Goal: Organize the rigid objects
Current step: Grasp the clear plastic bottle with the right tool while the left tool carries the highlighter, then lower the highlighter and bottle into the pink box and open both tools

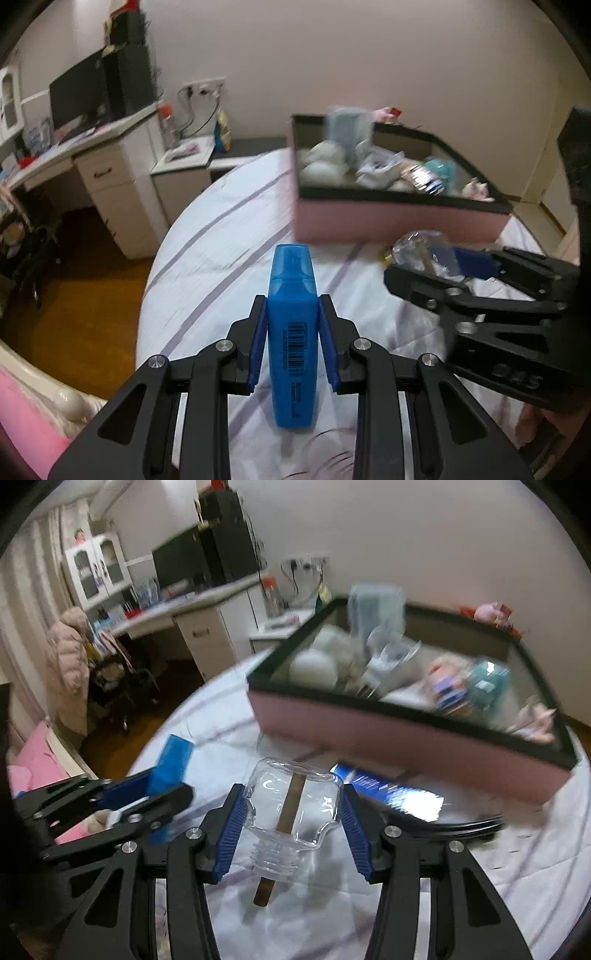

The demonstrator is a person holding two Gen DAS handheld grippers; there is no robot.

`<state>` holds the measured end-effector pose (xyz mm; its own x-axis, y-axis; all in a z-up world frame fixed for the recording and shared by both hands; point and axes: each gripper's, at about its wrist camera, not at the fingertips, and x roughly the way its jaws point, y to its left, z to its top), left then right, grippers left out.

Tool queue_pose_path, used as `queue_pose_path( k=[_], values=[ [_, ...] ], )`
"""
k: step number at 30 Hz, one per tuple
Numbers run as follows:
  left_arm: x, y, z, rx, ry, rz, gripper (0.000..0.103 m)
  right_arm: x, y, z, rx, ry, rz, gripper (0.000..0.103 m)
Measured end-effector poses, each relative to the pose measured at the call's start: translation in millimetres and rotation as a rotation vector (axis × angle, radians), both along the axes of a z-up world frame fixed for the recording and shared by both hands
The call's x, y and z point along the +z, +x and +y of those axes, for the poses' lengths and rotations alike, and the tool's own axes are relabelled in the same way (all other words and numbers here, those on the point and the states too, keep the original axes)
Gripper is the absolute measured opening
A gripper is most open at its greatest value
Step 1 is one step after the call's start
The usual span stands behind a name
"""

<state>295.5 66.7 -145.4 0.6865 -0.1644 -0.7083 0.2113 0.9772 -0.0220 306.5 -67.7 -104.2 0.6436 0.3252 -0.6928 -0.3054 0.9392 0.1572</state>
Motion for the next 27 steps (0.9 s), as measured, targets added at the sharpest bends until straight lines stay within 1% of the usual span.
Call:
queue_pose_path(
  k=[5,8,10,12,15,20,24,27],
  values=[
    [33,15,-39,-0.105,-0.056,-0.043,0.027,37,1,-38,-0.048,0.001,-0.09,0.052],
    [53,29,-64,-0.133,-0.032,-0.093,0.027,52,12,-64,-0.086,0.006,-0.118,0.052],
    [64,45,-79,-0.148,-0.03,-0.113,0.027,55,23,-78,-0.108,0.006,-0.123,0.052],
    [69,61,-91,-0.151,-0.016,-0.116,0.027,54,39,-89,-0.128,-0.001,-0.117,0.052],
    [68,87,-109,-0.169,-0.011,-0.1,0.027,46,59,-99,-0.143,-0.002,-0.092,0.052],
    [47,129,-128,-0.165,0.004,-0.029,0.027,25,86,-114,-0.162,-0.001,-0.034,0.053],
    [29,146,-132,-0.154,0.042,0.008,0.027,13,97,-111,-0.15,-0.017,-0.016,0.052],
    [20,152,-127,-0.145,0.032,0.018,0.027,10,99,-106,-0.143,-0.051,-0.017,0.053]
  ],
)
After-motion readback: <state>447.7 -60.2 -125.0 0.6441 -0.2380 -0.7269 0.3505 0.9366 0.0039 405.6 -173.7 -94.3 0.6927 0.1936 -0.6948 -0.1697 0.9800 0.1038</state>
